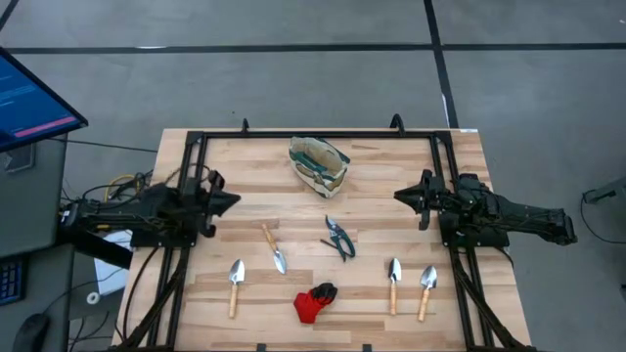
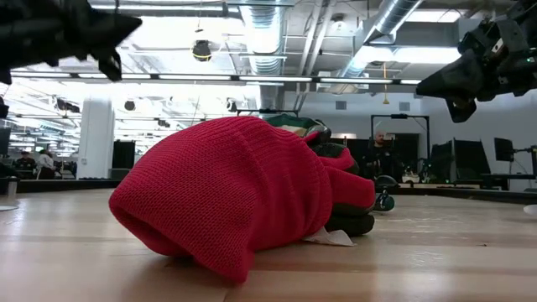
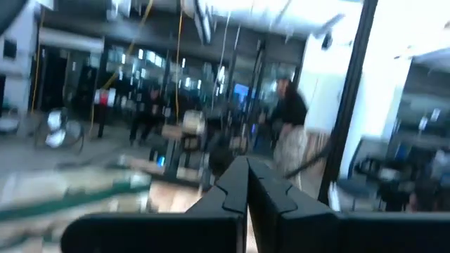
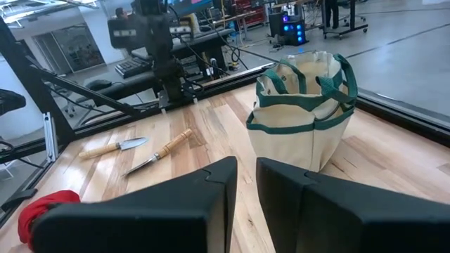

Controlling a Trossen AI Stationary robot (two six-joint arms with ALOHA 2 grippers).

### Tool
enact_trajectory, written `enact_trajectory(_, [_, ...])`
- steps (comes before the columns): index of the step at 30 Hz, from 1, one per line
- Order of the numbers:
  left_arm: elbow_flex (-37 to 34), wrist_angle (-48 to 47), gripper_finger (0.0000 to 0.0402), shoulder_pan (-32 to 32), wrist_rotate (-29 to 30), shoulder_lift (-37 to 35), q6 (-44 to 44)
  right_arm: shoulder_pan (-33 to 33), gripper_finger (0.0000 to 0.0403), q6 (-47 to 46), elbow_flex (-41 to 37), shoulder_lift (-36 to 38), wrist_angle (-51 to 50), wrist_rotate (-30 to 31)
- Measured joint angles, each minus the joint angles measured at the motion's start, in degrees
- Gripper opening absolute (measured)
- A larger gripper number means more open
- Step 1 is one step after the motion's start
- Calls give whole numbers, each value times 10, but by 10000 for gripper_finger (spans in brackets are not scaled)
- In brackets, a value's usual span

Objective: Pick & Place Garden tools in Gardening bag
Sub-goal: Put the red gloves into the gardening bag

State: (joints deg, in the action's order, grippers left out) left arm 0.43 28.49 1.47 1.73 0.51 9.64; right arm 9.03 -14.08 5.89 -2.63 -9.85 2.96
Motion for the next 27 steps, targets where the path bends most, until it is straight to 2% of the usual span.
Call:
enact_trajectory(2, [0,30,3,0,17,0,22,0,50,0,0,0,0,0])
enact_trajectory(5, [0,78,3,0,12,0,58,0,50,0,0,0,0,0])
enact_trajectory(13, [2,231,3,0,40,11,86,0,50,0,0,0,0,0])
enact_trajectory(16, [35,246,3,0,42,41,105,0,50,0,0,0,0,0])
enact_trajectory(19, [94,225,3,0,59,118,142,0,50,0,0,0,0,0])
enact_trajectory(23, [200,148,3,0,70,271,190,0,50,0,0,0,0,0])
enact_trajectory(27, [321,30,3,0,20,420,258,0,50,0,0,0,0,0])
